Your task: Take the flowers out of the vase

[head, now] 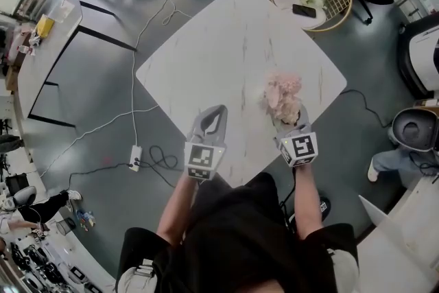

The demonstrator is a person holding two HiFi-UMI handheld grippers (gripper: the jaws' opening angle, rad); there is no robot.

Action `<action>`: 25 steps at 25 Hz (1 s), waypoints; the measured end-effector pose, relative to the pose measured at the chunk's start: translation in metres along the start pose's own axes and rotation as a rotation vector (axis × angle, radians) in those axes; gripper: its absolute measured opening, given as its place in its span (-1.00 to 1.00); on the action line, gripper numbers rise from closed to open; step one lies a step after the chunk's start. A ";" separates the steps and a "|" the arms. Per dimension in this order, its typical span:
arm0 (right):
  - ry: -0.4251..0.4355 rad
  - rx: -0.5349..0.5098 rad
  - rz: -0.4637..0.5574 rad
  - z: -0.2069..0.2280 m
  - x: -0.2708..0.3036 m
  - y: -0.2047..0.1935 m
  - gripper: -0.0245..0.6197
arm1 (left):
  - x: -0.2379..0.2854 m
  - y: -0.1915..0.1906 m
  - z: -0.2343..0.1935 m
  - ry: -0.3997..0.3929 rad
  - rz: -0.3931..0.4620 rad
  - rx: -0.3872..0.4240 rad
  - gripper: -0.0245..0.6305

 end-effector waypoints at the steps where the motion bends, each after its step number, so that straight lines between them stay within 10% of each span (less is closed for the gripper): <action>1: 0.000 0.000 0.005 0.000 -0.001 0.002 -0.49 | -0.002 0.000 -0.001 0.002 0.002 -0.002 -0.90; 25: -0.081 -0.064 0.038 -0.011 -0.011 0.056 -0.54 | -0.023 0.013 -0.024 -0.016 0.075 -0.024 -0.90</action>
Point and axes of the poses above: the fingertips, and each gripper's own axes: x forward along the fingers, z to its right, y out of its top, the point moved 2 cm from there along -x, backward along the fingers, and after that the axes turned 13 degrees about y, right-handed, at the moved point
